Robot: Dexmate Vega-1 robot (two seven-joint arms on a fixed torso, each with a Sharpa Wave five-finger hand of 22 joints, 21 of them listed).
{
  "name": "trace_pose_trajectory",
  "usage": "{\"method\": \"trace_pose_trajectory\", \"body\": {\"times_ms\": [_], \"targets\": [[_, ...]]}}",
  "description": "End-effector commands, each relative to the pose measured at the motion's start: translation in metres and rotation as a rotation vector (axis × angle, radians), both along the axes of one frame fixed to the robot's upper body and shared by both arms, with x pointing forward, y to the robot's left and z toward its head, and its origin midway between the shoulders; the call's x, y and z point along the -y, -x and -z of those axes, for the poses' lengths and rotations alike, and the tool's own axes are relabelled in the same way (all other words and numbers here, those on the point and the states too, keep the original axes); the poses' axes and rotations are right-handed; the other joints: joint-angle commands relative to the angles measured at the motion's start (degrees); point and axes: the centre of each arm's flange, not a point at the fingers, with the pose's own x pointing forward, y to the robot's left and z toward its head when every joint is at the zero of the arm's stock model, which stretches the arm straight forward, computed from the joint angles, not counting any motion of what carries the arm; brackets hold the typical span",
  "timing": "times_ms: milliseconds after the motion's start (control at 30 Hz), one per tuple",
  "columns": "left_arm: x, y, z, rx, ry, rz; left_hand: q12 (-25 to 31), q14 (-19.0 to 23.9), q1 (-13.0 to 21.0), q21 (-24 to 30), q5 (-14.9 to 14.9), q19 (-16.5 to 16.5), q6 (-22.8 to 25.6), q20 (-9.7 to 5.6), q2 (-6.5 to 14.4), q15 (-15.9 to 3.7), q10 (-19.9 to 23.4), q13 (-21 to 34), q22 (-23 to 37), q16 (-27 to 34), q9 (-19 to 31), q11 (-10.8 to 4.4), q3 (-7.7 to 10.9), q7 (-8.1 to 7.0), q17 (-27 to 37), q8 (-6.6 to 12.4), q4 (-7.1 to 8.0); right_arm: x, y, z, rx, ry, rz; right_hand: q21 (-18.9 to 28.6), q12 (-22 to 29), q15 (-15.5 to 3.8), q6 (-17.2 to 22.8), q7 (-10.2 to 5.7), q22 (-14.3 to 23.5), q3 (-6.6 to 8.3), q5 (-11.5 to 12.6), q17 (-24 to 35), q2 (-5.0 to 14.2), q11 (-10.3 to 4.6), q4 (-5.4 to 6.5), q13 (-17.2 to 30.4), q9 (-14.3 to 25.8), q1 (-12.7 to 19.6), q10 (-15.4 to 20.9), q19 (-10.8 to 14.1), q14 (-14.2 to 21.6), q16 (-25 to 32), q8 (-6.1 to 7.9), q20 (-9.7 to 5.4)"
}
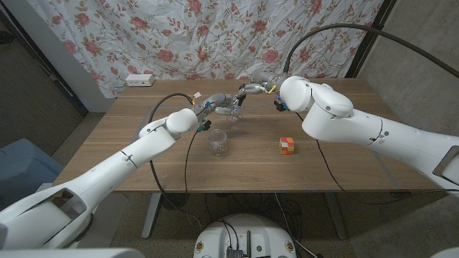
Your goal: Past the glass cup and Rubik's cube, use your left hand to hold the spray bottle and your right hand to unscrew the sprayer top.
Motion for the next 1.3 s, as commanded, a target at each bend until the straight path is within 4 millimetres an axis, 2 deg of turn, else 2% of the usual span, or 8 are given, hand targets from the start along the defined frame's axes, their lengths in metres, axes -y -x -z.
{"method": "trace_pose_trajectory", "body": {"times_ms": [33,67,200,633,767,833,1200,1300], "targets": [[0.001,-0.001,0.000,-0.004,-0.002,0.013,0.5,0.7,-1.5,0.2,0.3,0.7,3.7,-3.36,6.1,-8.41,0.9,0.1,0.3,0.0,0.1,-0.04,0.35,1.03,0.1,0.58,0.39,0.001,0.000,-0.002,0.023,-0.018,-0.011,0.3,0.5,-0.04,1.7,-0.38,0.2,1.22,0.6,0.2,0.43,0.13,-0.07,0.2,0.7,3.3,0.9,1.0,1.0,0.6,1.11,-0.01],[0.001,-0.001,0.000,-0.005,-0.002,0.012,0.5,0.8,-1.6,0.2,0.3,0.7,3.7,-3.37,6.1,-8.39,0.9,0.1,0.3,-0.1,0.1,-0.08,0.37,1.03,0.1,0.59,0.40,0.001,0.001,-0.002,0.024,-0.020,-0.015,0.3,0.4,-0.05,1.7,-0.83,0.1,1.49,0.7,0.2,0.52,0.16,-0.08,0.2,0.9,4.2,1.0,1.2,1.3,0.7,1.23,-0.04],[0.001,0.000,0.001,-0.010,-0.003,0.014,0.5,0.8,-1.6,0.2,0.3,0.7,3.8,-3.36,6.2,-8.37,1.0,0.2,0.3,-0.1,0.1,-0.05,0.42,1.10,0.1,0.66,0.35,0.002,0.001,-0.002,0.029,-0.030,-0.021,0.3,0.6,-0.04,2.8,-0.75,0.1,1.87,0.8,0.1,0.56,0.13,-0.05,0.2,1.2,5.8,1.6,1.8,1.8,0.9,1.83,-0.04],[0.002,0.000,0.005,-0.023,-0.004,0.034,0.4,1.1,-1.8,0.2,0.2,0.9,3.8,-3.38,6.3,-8.47,1.3,0.3,0.3,-0.2,0.0,-0.07,0.47,1.08,0.1,0.86,0.32,0.007,0.002,-0.001,0.015,-0.061,-0.039,0.4,0.8,-0.12,4.9,-2.16,0.1,2.59,1.1,0.1,0.79,-0.26,-0.03,0.2,1.8,9.2,2.6,3.0,2.6,1.1,2.94,-0.01],[0.002,0.000,0.005,-0.022,-0.005,0.037,0.4,1.1,-2.0,0.2,0.2,0.9,3.8,-3.41,6.4,-8.47,1.4,0.4,0.3,-0.2,0.0,-0.08,0.46,1.11,0.0,0.90,0.37,0.008,0.001,-0.001,0.004,-0.074,-0.044,0.4,0.7,-0.17,5.7,-3.08,0.1,2.87,1.2,0.0,1.01,-0.60,-0.02,0.2,2.1,10.6,2.8,3.4,3.0,1.2,3.28,-0.04],[0.002,0.000,0.005,-0.022,-0.005,0.038,0.4,1.1,-2.0,0.2,0.2,0.9,3.9,-3.41,6.4,-8.41,1.5,0.4,0.3,-0.2,0.0,-0.06,0.47,1.07,0.0,0.97,0.37,0.008,0.000,-0.001,-0.001,-0.076,-0.047,0.4,0.7,-0.18,6.0,-4.51,0.1,3.01,1.2,0.0,1.13,-0.81,-0.02,0.1,2.2,11.5,2.9,3.7,3.1,1.2,3.40,-0.05],[-0.001,-0.004,0.005,-0.027,0.002,0.055,0.3,1.3,-2.2,0.2,0.2,1.0,4.0,-3.39,6.5,-8.43,1.7,0.5,0.4,-0.3,-0.1,-0.11,0.53,1.18,0.0,1.15,0.29,0.011,-0.001,-0.003,-0.010,-0.092,-0.067,0.5,0.8,-0.18,7.8,-6.93,0.1,3.12,1.1,0.0,1.25,-1.42,0.03,0.1,2.5,13.4,3.6,4.6,3.5,1.3,4.09,-0.10],[-0.002,-0.005,0.005,-0.029,0.004,0.060,0.3,1.3,-2.3,0.2,0.2,1.0,4.0,-3.39,6.6,-8.40,1.7,0.6,0.4,-0.3,-0.1,-0.10,0.50,1.15,0.1,1.19,0.29,0.012,-0.002,-0.004,-0.009,-0.095,-0.073,0.5,0.7,-0.21,8.4,-8.05,0.1,3.16,1.1,0.0,1.17,-1.53,-0.06,0.1,2.6,14.1,3.8,4.9,3.6,1.3,4.34,-0.08]]}}
